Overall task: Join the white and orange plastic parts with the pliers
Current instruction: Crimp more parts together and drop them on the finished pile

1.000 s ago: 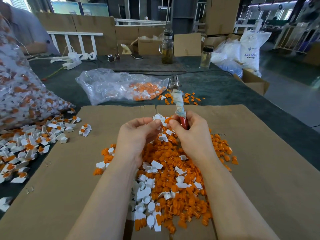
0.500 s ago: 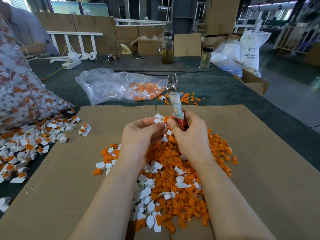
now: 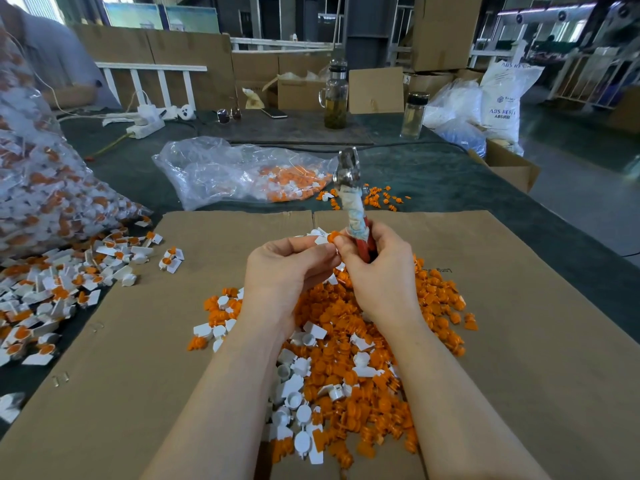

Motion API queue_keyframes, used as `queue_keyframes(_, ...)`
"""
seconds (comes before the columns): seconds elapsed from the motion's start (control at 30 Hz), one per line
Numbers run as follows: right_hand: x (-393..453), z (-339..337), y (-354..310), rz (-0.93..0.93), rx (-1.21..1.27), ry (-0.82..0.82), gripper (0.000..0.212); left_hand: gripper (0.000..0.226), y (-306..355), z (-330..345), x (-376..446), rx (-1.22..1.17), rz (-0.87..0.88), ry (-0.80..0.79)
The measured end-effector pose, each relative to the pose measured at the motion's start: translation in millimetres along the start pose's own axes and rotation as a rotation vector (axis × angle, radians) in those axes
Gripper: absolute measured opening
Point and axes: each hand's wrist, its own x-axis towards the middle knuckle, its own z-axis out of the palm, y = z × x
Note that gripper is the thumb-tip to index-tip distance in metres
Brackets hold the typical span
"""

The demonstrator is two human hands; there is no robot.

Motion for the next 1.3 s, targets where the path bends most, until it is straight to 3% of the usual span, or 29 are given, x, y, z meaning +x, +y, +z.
queue_keyframes(0.67,-0.7,2.1,3.6,-0.038,-0.099,0.046,0.012,0.014,0.8,3.8,-3.5,0.134,0.164,0.024)
queue_keyframes(1.03,-0.2,0.9,1.6,-0.011,-0.097,0.005,0.012,0.01,1.6,1.9,-5.1,0.399,0.265,0.068)
queue_keyframes(1.3,1.9,-1.1,2.3,-0.036,-0.072,-0.064,0.009,0.017,2.0,3.9,-4.6,0.378,0.258,0.138)
